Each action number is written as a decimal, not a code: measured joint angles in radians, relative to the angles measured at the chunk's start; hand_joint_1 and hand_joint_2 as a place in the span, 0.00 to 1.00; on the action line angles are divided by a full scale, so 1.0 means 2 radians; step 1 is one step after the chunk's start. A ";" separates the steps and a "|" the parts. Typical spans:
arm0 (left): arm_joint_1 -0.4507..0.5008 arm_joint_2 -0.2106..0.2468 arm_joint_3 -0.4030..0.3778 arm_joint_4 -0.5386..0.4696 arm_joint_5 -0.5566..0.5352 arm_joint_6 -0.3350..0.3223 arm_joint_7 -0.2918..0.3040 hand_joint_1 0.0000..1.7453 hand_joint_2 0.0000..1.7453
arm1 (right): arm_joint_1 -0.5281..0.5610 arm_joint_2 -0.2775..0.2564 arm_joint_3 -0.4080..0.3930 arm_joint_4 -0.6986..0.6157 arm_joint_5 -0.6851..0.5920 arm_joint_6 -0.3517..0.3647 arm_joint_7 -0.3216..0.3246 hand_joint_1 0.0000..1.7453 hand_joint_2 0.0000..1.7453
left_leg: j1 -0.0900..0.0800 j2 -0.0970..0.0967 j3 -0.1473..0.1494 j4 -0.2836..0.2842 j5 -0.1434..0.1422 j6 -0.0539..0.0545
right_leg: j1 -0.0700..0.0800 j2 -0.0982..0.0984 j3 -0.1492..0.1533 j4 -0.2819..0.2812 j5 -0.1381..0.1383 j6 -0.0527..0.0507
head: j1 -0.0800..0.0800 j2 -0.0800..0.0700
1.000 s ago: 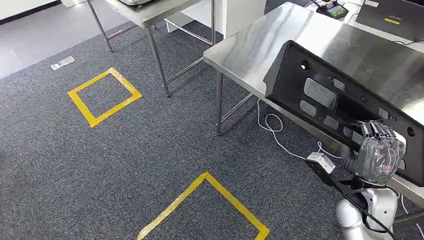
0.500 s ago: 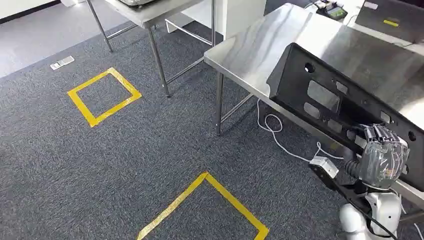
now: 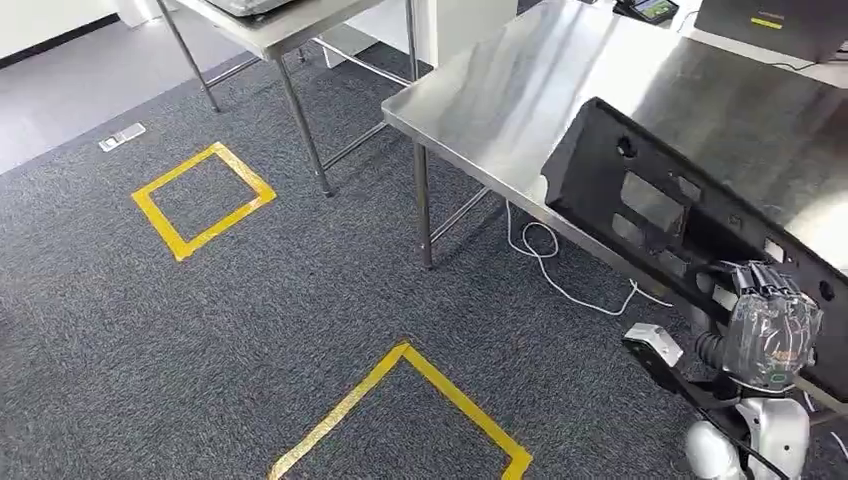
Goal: Take the parts from the cabinet and place them on the table.
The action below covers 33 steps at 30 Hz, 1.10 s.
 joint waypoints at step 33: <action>0.000 -0.010 0.002 0.000 0.000 0.008 0.001 0.00 1.00 | -0.034 -0.005 0.009 0.006 0.006 0.001 0.005 1.00 1.00 | -0.015 -0.008 -0.041 0.086 -0.040 0.017 | 0.008 -0.002 -0.001 -0.012 0.010 -0.006 | 0.002 0.000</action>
